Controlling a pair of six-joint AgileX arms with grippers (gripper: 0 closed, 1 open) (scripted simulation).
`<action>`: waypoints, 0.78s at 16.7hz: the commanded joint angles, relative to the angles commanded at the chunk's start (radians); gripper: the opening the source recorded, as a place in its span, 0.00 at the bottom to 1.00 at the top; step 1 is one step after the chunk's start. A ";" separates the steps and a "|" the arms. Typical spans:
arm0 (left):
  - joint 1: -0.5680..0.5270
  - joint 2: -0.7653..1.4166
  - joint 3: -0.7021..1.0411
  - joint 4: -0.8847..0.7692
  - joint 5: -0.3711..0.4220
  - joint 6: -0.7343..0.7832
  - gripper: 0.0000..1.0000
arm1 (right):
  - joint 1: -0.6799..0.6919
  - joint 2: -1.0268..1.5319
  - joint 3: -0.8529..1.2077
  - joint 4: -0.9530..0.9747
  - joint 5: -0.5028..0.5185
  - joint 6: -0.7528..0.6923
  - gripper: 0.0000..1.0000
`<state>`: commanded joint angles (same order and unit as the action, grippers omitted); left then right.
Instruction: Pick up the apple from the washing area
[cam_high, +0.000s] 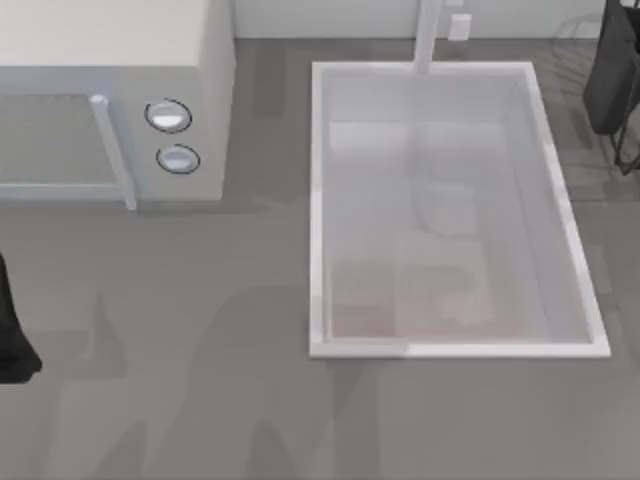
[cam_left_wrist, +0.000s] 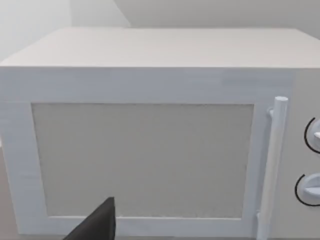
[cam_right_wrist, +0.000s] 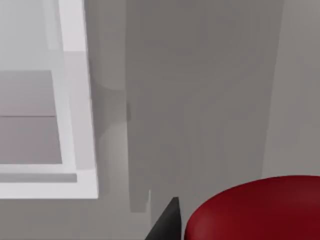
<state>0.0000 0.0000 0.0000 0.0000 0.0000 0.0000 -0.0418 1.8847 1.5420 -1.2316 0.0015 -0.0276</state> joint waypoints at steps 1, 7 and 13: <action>0.000 0.000 0.000 0.000 0.000 0.000 1.00 | 0.000 0.006 -0.041 0.055 0.000 0.000 0.00; 0.000 0.000 0.000 0.000 0.000 0.000 1.00 | 0.000 0.037 -0.219 0.260 -0.001 0.001 0.00; 0.000 0.000 0.000 0.000 0.000 0.000 1.00 | 0.000 0.037 -0.219 0.260 -0.001 0.001 0.23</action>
<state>0.0000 0.0000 0.0000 0.0000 0.0000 0.0000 -0.0419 1.9220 1.3228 -0.9716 0.0010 -0.0264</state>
